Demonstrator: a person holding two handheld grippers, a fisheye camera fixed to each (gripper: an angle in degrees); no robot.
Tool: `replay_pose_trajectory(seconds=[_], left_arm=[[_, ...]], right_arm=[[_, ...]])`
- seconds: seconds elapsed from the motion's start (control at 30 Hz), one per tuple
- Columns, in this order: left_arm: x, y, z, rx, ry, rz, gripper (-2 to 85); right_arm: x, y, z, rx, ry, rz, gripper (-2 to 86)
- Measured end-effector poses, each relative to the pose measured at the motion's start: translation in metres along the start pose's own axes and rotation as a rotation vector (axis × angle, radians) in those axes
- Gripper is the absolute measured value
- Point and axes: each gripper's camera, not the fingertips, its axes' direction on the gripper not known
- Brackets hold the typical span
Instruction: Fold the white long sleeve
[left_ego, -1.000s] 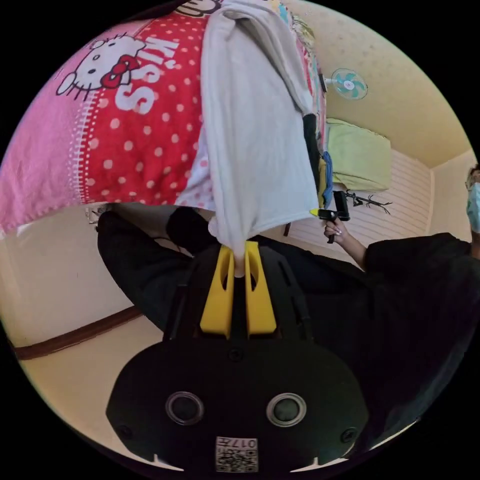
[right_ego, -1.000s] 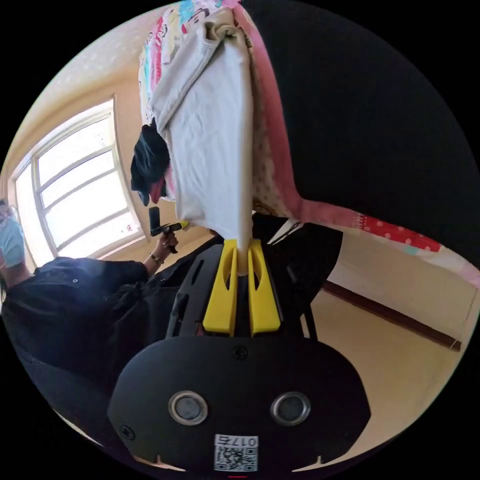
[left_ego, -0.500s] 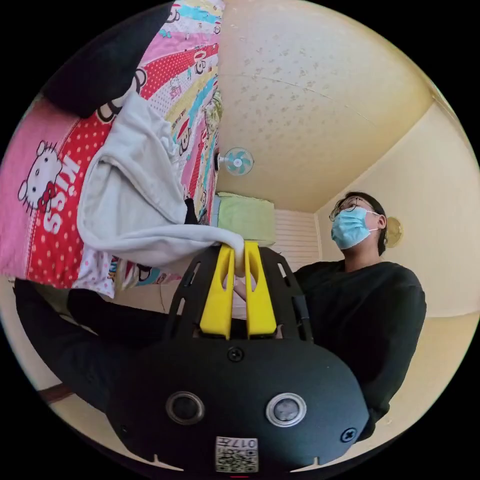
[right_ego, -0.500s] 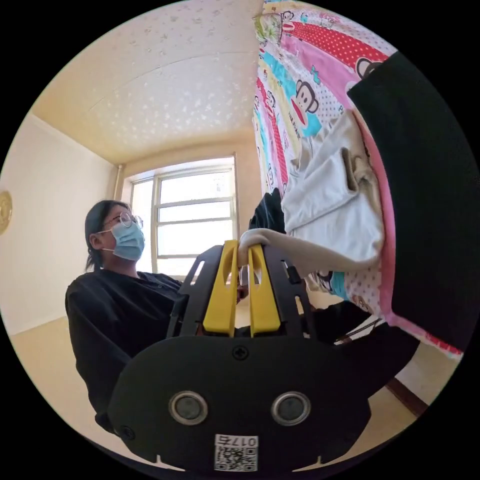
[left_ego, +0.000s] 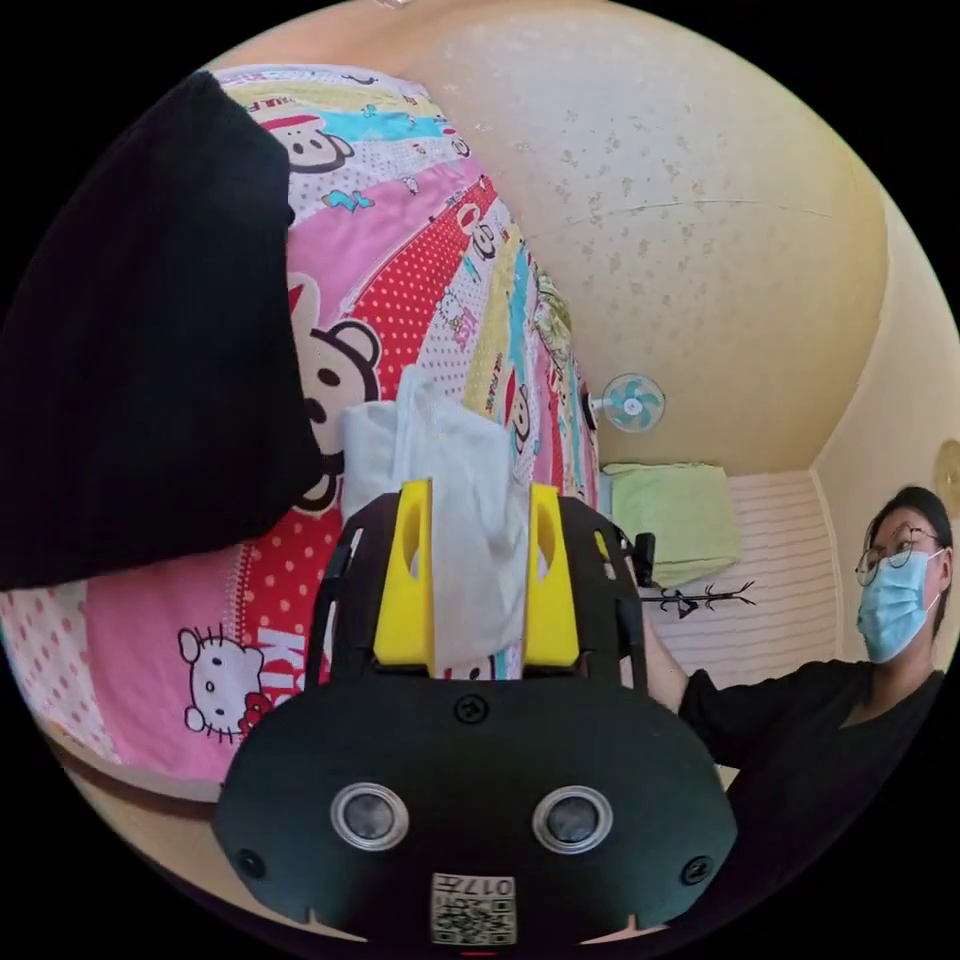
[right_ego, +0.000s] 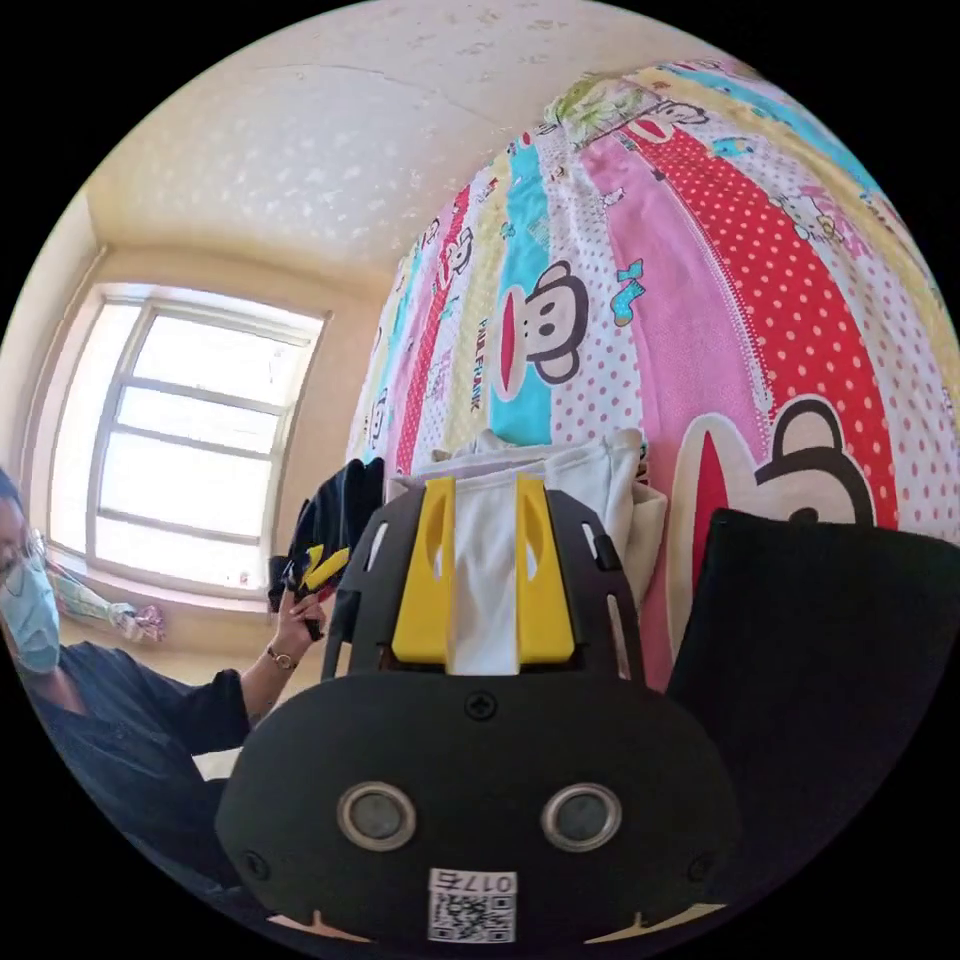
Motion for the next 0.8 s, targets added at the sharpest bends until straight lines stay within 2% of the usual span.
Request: replay_pose_trajectory(seconds=[0.07, 0.2, 0.3, 0.37, 0.43, 0.5, 0.63, 0.73, 0.8], left_arm=[[-0.016, 0.036, 0.025, -0.071, -0.144, -0.07, 17.6], [-0.04, 0.062, 0.059, -0.101, -0.131, -0.137, 16.6], [-0.05, 0.055, 0.065, -0.078, -0.219, -0.188, 8.4], [-0.053, 0.047, 0.062, -0.06, -0.145, -0.155, 4.5], [-0.052, 0.044, 0.054, -0.04, -0.158, -0.133, 4.1], [-0.055, 0.046, 0.046, -0.011, -0.134, -0.124, 4.0], [-0.089, 0.053, 0.043, 0.061, -0.023, -0.238, 5.4], [-0.105, 0.064, 0.039, 0.143, -0.013, -0.296, 13.9], [-0.114, 0.073, 0.043, 0.158, -0.008, -0.358, 19.3]], right_arm=[[-0.031, 0.019, 0.028, -0.026, 0.076, -0.073, 8.9], [-0.099, 0.035, 0.124, -0.123, 0.133, -0.254, 9.3], [-0.134, 0.024, 0.2, -0.187, 0.195, -0.38, 9.5], [-0.14, 0.012, 0.248, -0.253, 0.231, -0.42, 8.6], [-0.132, 0.001, 0.311, -0.406, 0.391, -0.45, 4.8], [-0.135, -0.002, 0.321, -0.409, 0.401, -0.495, 2.9], [-0.134, -0.005, 0.291, -0.182, 0.361, -0.391, 2.2], [-0.104, -0.013, 0.324, -0.331, 0.351, -0.295, 2.4], [-0.109, -0.017, 0.299, -0.241, 0.295, -0.286, 2.6]])
